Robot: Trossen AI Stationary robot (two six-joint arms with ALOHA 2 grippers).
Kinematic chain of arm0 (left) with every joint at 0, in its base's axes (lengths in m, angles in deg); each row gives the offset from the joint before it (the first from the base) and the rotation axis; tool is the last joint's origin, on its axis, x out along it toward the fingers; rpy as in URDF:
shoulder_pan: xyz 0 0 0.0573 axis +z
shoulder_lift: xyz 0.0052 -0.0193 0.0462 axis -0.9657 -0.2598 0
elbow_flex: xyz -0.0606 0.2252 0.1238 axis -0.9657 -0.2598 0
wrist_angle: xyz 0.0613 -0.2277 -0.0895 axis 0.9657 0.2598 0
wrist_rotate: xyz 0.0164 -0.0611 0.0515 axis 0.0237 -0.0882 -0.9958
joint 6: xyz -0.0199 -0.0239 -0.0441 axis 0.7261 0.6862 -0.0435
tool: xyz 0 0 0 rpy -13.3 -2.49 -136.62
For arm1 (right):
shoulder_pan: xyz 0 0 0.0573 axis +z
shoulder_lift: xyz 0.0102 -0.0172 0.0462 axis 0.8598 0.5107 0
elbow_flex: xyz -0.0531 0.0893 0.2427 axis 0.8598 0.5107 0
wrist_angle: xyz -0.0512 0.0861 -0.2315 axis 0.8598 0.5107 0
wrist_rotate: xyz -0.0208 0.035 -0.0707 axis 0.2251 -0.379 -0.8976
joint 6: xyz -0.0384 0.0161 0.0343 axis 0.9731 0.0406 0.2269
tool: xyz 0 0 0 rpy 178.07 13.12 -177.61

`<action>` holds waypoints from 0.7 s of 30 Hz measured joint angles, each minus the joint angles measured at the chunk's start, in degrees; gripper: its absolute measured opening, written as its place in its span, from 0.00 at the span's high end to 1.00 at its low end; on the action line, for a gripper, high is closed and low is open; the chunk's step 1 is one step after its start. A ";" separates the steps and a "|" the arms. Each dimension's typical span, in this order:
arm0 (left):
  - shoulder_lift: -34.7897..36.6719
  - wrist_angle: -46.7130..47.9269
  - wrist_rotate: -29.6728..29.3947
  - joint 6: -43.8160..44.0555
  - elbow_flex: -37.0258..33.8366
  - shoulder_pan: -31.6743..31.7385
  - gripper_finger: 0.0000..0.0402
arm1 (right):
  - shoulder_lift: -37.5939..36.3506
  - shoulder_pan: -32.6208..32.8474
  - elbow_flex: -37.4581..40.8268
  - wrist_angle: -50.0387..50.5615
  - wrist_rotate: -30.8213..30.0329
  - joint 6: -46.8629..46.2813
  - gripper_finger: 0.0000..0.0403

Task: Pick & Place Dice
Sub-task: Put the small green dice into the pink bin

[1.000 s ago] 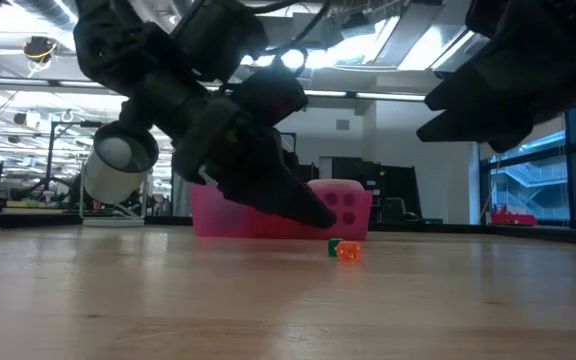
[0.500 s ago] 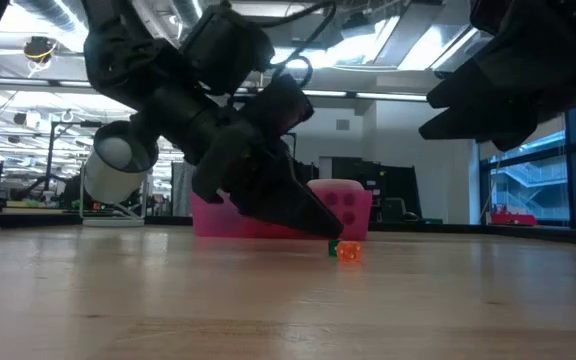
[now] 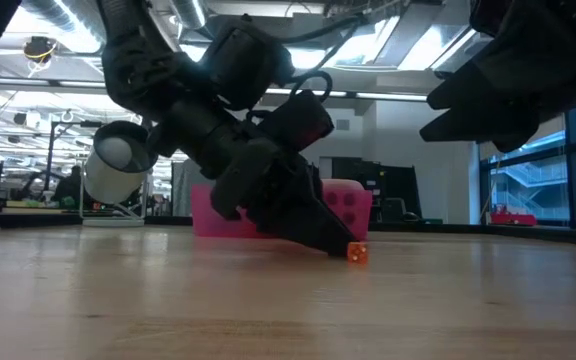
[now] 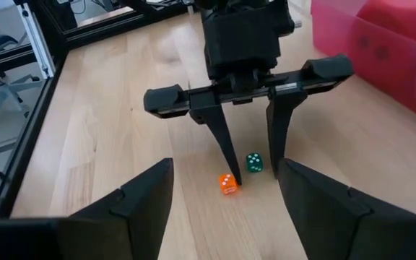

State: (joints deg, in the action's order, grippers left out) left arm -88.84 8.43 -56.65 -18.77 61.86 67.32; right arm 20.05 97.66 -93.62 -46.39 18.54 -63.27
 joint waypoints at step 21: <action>-0.09 5.96 1.27 2.45 -0.04 -0.04 0.61 | 0.00 0.00 0.00 0.01 1.06 -0.04 0.38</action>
State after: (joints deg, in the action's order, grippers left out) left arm -88.93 14.39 -55.38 -16.32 61.82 67.28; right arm 20.05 97.66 -93.62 -46.38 19.60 -63.31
